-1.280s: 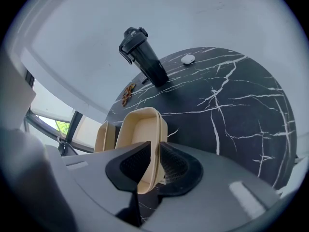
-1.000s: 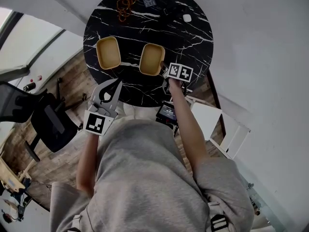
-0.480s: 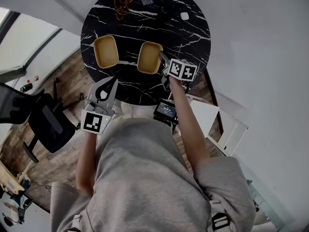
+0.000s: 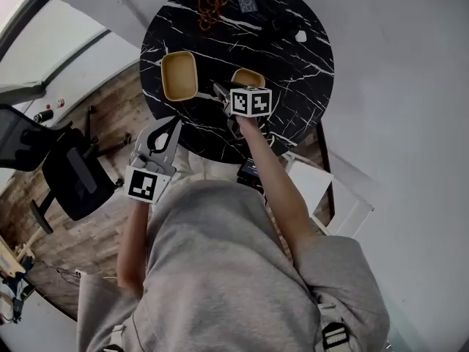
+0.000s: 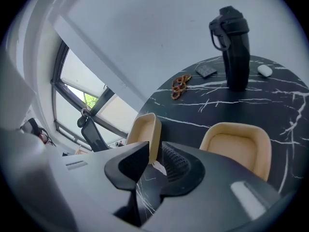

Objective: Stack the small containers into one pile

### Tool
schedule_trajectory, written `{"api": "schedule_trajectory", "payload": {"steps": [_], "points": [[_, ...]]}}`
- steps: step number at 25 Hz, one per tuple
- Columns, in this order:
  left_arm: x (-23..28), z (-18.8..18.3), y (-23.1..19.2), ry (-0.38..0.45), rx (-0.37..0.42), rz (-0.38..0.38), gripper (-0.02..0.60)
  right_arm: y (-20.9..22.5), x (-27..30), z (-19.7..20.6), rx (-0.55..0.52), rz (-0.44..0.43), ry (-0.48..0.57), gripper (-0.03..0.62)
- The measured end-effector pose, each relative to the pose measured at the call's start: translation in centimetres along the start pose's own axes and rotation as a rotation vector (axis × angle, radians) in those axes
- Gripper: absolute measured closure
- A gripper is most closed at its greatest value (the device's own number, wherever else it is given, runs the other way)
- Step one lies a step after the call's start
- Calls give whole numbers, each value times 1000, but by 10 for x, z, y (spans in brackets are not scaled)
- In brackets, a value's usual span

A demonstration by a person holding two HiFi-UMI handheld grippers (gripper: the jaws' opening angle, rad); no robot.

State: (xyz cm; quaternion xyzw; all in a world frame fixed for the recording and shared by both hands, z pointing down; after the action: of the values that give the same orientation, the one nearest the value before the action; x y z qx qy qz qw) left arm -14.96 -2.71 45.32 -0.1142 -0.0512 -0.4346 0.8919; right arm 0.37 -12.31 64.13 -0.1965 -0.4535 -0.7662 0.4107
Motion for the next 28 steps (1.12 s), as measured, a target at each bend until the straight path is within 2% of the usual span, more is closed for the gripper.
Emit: {"api": "schedule_trajectory", "payload": {"steps": [6, 11, 20, 23, 28], "points": [[-13, 8, -20, -14, -15, -48, 584, -12, 42, 6, -34, -22, -73, 496], [-18, 10, -35, -20, -24, -70, 584, -17, 70, 9, 7, -40, -91, 493], [-18, 10, -58, -39, -32, -79, 584, -18, 94, 18, 2, -6, -145, 494], [-17, 9, -61, -40, -29, -72, 584, -16, 95, 21, 13, 16, -146, 542], [-13, 7, -63, -44, -27, -62, 584, -20, 94, 26, 52, -11, -142, 562]]}}
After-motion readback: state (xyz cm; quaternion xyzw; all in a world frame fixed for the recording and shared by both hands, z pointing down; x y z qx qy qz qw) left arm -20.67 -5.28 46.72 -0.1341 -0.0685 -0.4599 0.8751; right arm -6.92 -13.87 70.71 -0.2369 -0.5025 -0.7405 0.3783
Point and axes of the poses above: the fingertips, and each gripper's own axes: x forward along the fingers, y to its right, z out of its underside, the point moved 3 cm from there along -x, backward along the fingers, and after that the axes turned 7 degrees about y, right-handed, at the moved point
